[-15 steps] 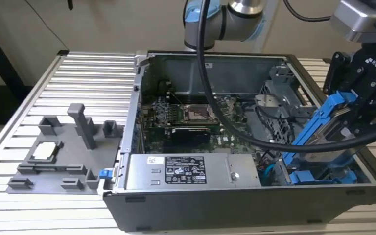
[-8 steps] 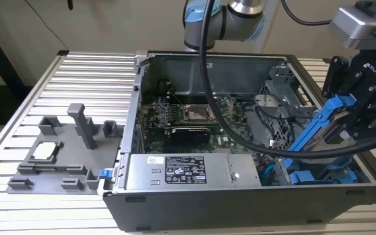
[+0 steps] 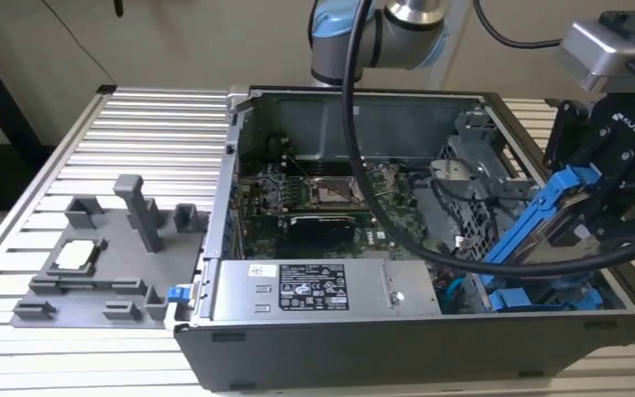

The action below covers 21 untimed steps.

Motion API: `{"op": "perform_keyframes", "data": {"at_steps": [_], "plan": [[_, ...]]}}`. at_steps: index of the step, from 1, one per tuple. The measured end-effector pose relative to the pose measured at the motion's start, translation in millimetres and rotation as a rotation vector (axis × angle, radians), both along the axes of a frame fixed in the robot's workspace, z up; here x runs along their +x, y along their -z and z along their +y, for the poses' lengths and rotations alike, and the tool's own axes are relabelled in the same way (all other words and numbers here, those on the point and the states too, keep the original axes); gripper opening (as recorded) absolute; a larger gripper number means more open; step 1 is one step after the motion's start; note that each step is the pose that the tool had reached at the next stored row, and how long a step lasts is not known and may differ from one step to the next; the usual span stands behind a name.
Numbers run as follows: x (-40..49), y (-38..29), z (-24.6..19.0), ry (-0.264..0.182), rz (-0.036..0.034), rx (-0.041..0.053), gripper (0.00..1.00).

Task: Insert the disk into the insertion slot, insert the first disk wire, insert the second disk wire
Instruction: 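Insert the disk into the insertion slot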

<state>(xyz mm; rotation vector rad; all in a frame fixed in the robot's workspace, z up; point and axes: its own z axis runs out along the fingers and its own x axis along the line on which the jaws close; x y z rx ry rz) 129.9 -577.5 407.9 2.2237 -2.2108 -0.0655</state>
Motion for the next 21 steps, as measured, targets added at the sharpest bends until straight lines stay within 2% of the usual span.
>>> {"op": "perform_keyframes", "data": {"at_steps": [2, 21], "plan": [[0.1, 2.1, 0.0, -0.001, -0.0001, 0.0000, 0.33], [0.1, 36.4, 0.0, -0.003, -0.0032, 0.0076, 0.33]]}}
